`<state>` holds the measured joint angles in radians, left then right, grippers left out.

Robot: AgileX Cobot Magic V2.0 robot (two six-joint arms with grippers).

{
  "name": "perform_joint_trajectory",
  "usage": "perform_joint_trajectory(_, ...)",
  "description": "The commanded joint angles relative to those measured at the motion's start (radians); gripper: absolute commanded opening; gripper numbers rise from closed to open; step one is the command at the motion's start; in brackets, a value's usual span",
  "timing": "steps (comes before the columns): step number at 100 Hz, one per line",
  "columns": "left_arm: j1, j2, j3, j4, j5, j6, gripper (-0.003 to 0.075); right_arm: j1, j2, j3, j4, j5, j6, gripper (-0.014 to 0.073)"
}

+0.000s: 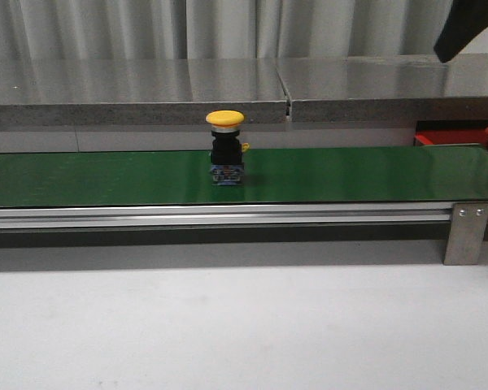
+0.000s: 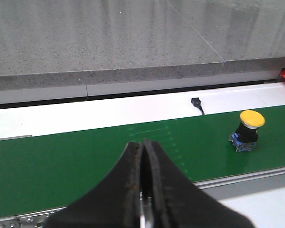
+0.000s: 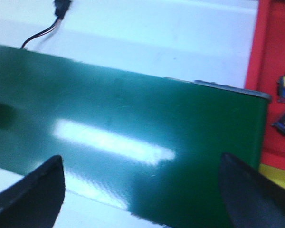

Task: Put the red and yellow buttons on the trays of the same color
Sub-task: 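Lower the right gripper onto the yellow button on the belt, grasp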

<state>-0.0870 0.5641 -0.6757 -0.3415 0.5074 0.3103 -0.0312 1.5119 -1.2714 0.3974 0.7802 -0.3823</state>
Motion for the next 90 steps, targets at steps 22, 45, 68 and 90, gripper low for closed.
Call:
perform_joint_trajectory(22,-0.008,0.007,-0.026,-0.024,-0.074,0.001,-0.0019,0.166,0.013,-0.174,-0.071,0.142,-0.105,0.0645)
perform_joint_trajectory(45,-0.008,0.007,-0.026,-0.024,-0.074,0.001,-0.0019,0.241,0.151,-0.326,-0.072,0.315,-0.239,0.0645)
perform_joint_trajectory(68,-0.008,0.007,-0.026,-0.024,-0.074,0.001,-0.0019,0.297,0.258,-0.403,-0.072,0.332,-0.364,0.0645)
perform_joint_trajectory(90,-0.008,0.007,-0.026,-0.024,-0.074,0.001,-0.0019,0.335,0.317,-0.410,-0.070,0.248,-0.396,0.0645)
